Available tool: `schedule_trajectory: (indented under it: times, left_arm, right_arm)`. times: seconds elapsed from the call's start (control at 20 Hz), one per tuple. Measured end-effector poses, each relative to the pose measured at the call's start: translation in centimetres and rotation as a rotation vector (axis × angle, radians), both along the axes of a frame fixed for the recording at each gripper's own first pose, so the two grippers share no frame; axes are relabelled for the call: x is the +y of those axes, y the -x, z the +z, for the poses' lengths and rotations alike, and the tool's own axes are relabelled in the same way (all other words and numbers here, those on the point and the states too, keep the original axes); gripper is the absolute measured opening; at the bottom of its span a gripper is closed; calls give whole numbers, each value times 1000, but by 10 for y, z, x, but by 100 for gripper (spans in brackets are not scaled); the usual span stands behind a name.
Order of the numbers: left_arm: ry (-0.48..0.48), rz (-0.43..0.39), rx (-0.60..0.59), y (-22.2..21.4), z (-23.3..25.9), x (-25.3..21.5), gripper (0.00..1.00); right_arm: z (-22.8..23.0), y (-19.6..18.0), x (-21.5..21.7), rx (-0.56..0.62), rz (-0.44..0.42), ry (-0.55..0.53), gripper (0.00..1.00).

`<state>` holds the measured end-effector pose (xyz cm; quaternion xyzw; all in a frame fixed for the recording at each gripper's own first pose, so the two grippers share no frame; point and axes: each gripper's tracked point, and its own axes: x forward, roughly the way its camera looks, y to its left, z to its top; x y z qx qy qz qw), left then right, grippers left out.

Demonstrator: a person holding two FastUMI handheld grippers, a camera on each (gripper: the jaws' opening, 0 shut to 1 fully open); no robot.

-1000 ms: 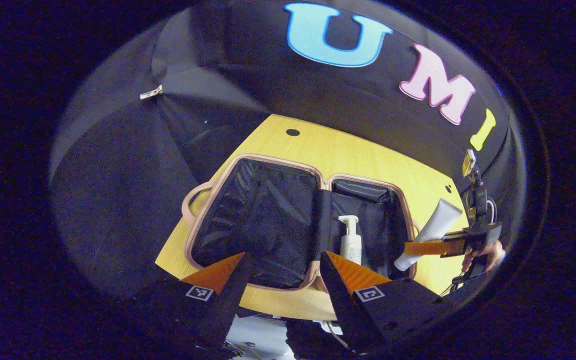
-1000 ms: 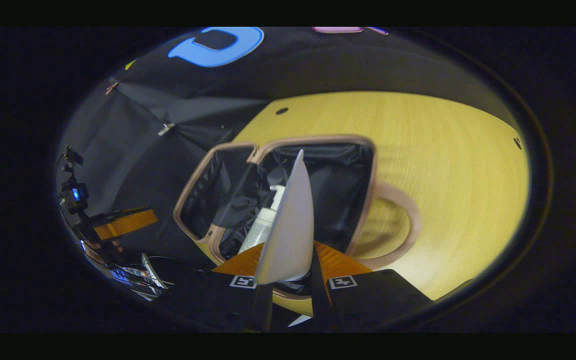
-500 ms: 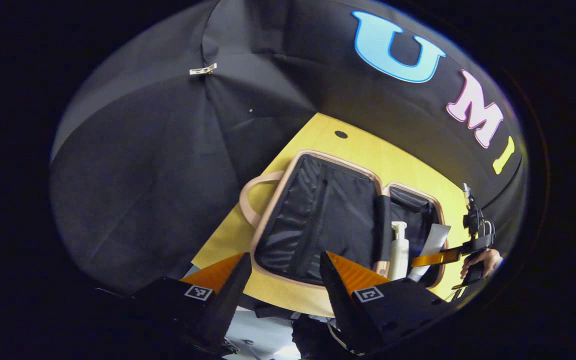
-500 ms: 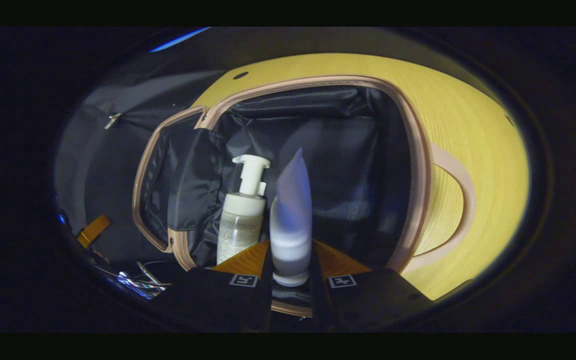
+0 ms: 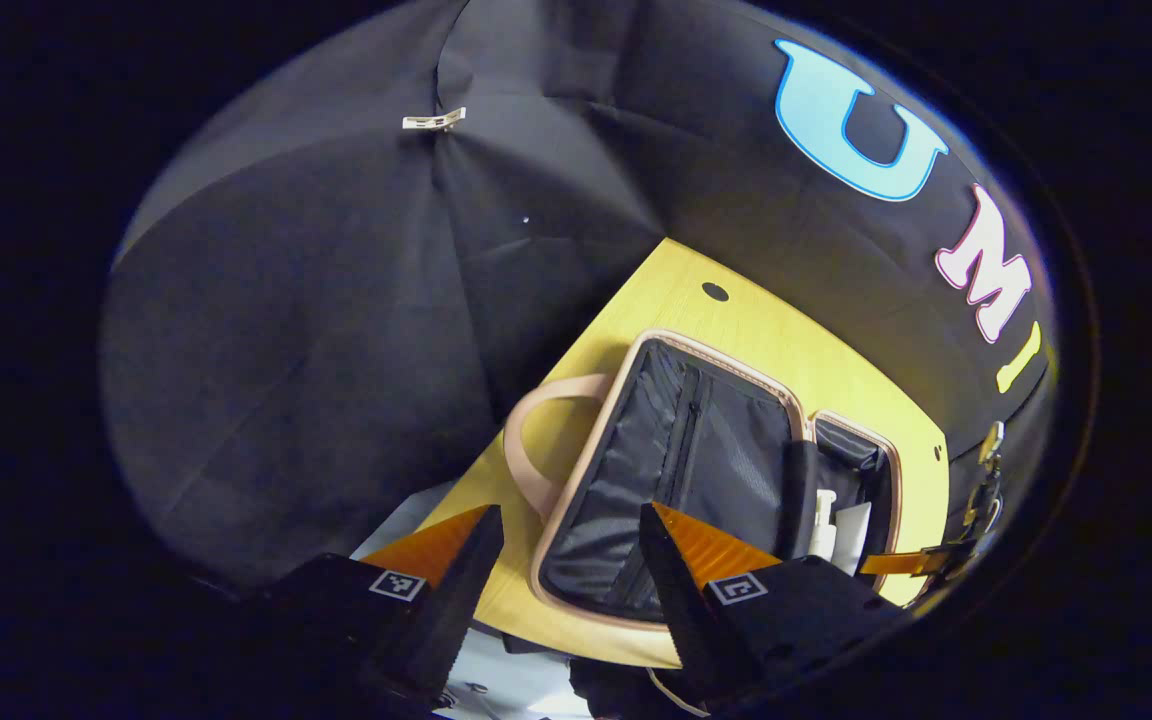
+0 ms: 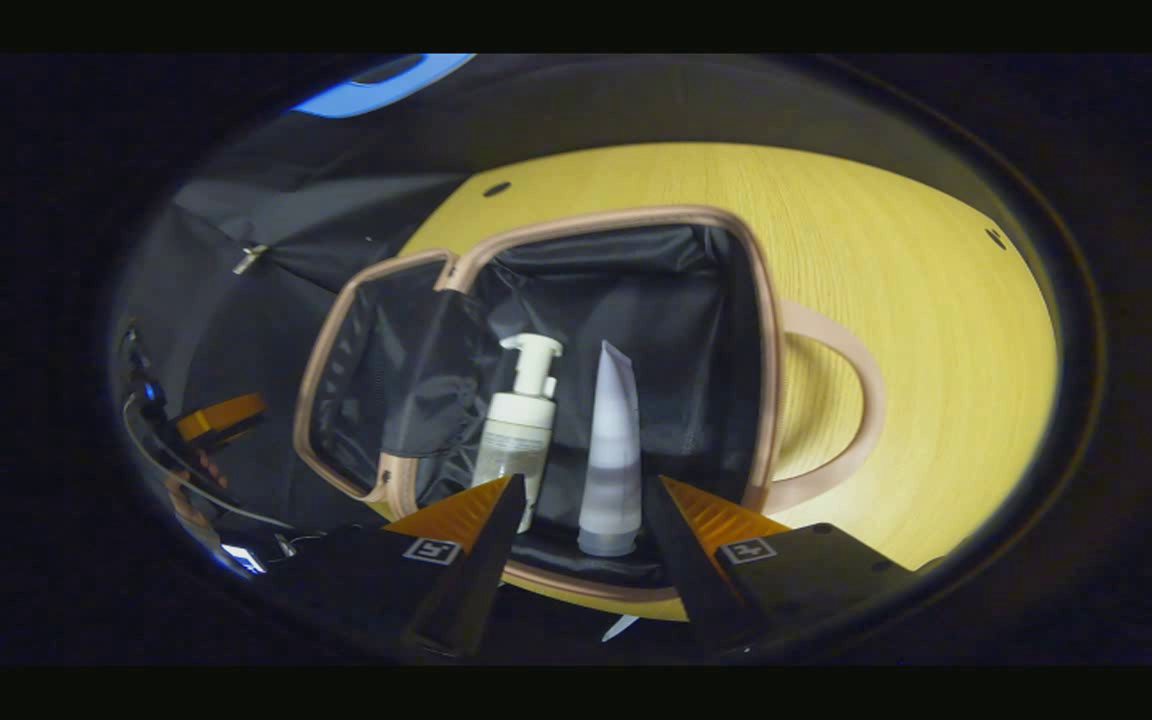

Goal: First open the suitcase, pack the skin care products into it, and then close the suitcase.

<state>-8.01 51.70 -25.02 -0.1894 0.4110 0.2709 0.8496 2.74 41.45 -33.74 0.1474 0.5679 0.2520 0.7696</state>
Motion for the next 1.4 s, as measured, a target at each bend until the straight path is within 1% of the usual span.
schedule_trajectory:
  times: [0.05,0.25,0.4,0.6,0.7,0.75,0.8,0.85,0.9,0.95,1.0,1.05,1.1,1.2,1.35,1.4]
  left_arm:
    - [-10,-2,8,-6,-1,10,87]
    - [-38,-2,65,-24,-23,48,87]
    - [-31,5,139,-30,-50,73,87]
    - [-36,20,257,-31,-87,93,87]
    - [-33,7,320,-30,-108,96,86]
    - [-19,1,333,-31,-118,96,85]
    - [37,-7,268,-43,-116,88,83]
    - [65,-1,278,-45,-120,86,80]
    - [45,3,279,-45,-125,89,55]
    - [25,3,285,-46,-134,93,52]
    - [-4,6,297,-42,-128,95,34]
    - [-3,-11,292,-45,-123,97,17]
    - [-3,-15,276,-46,-117,97,14]
    - [7,-26,231,-57,-102,90,12]
    - [16,-39,155,-64,-72,82,12]
    - [19,-47,120,-67,-57,79,14]
  right_arm:
    - [11,-1,-6,-33,-10,-16,84]
    - [45,2,-37,-119,-64,-56,86]
    - [56,7,-57,-159,-91,-47,85]
    - [65,13,-65,-153,-138,-52,86]
    - [68,14,-66,-157,-153,-55,86]
    - [71,15,-66,-158,-156,-57,86]
    - [71,17,-67,-163,-158,-53,86]
    - [71,20,-67,-166,-151,-47,86]
    - [71,23,-67,-168,-145,-42,86]
    - [73,24,-67,-171,-144,-43,86]
    - [71,23,-71,-169,-142,-46,86]
    - [69,22,-76,-173,-144,-45,86]
    - [71,22,-82,-177,-149,-45,86]
    - [77,19,-86,-187,-167,-51,86]
    - [82,15,-90,-199,-184,-68,86]
    - [84,14,-91,-202,-185,-73,86]
